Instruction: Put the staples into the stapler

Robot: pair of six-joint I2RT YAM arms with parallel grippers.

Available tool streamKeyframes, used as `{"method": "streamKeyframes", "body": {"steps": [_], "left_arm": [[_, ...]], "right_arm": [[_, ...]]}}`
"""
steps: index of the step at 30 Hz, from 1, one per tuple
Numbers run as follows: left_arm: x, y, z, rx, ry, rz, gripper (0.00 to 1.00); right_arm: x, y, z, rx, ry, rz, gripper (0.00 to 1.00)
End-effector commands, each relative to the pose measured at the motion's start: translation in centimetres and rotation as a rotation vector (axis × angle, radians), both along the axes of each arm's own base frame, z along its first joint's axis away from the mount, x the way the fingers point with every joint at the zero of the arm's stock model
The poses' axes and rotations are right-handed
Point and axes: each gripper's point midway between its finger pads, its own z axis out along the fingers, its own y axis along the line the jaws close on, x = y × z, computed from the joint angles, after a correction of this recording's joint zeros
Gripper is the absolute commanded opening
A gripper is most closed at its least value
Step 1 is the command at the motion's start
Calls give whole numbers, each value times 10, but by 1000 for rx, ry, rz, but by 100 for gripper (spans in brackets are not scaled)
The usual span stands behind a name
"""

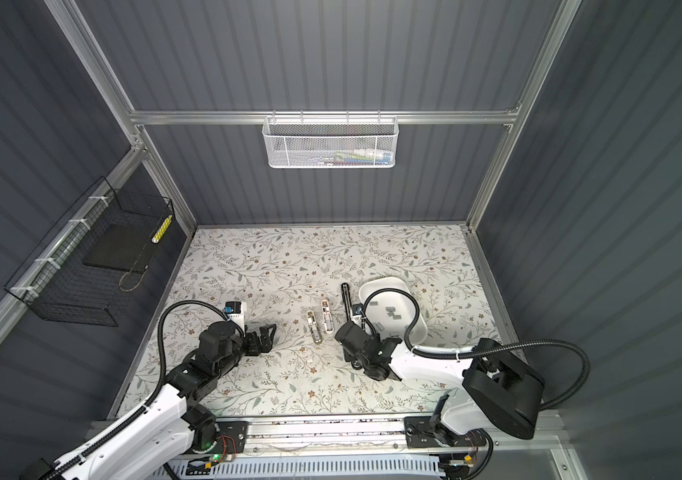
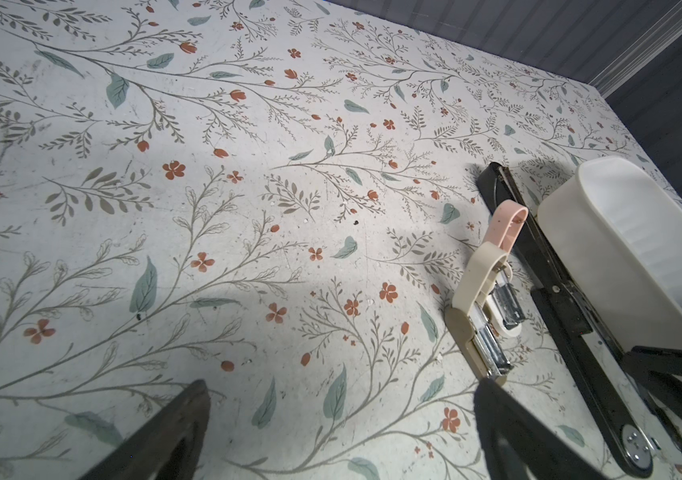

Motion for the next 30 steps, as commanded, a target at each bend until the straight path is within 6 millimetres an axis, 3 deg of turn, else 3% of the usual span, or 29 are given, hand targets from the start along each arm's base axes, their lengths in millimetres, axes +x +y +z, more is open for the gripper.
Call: {"method": "streamKeyframes", "body": {"steps": [1, 20, 30], "left_arm": [[0, 0, 2, -6, -1, 2, 99], [-2, -2, 2, -18, 0, -10, 99], [-3, -3, 2, -25, -1, -16, 99]], "right_arm": [[-3, -4, 2, 1, -8, -9, 1], [-16, -8, -2, -4, -10, -17, 3], [-22, -12, -2, -13, -20, -28, 9]]}}
